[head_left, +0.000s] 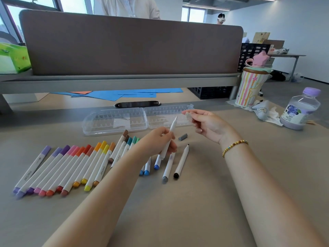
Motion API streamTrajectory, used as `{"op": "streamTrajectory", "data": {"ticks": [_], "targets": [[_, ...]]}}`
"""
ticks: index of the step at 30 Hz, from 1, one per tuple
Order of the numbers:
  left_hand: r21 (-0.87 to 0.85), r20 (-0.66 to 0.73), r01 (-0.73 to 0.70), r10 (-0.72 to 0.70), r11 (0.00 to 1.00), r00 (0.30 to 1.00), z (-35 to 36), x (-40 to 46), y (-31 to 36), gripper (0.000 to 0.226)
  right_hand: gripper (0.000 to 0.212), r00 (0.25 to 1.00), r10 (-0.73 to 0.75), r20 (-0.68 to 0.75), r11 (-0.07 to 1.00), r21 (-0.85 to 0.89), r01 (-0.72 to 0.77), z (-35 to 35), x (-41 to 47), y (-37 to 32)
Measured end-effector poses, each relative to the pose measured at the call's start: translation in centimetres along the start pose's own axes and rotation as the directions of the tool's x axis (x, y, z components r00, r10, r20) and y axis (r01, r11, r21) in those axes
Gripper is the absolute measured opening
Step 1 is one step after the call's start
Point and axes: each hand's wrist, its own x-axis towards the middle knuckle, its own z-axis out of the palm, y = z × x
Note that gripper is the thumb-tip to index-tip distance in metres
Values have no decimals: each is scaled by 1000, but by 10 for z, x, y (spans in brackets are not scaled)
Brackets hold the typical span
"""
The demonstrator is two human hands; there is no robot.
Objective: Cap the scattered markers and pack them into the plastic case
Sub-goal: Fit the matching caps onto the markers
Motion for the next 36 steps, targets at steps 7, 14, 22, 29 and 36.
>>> {"op": "streamTrajectory", "data": {"ticks": [7, 14, 22, 29, 36], "targets": [[-63, 23, 18, -17, 998, 1000, 0, -3, 1, 20, 24, 998, 14, -57, 991, 137, -6, 5, 0, 1], [-66, 52, 26, -23, 998, 998, 0, -5, 2, 22, 26, 988, -88, -125, 992, -106, 75, 11, 1, 3], [-148, -3, 44, -45, 988, 999, 6, -5, 2, 24, 25, 990, -140, -34, 917, -381, 116, 24, -4, 0], [-123, -120, 30, -44, 992, 992, 23, 0, 4, 26, 27, 985, -166, -54, 893, -431, 127, 33, -2, 1], [367, -129, 0, 51, 930, 990, 0, -1, 5, 29, 27, 993, -115, -3, 865, -493, 98, 36, -5, 2]]}}
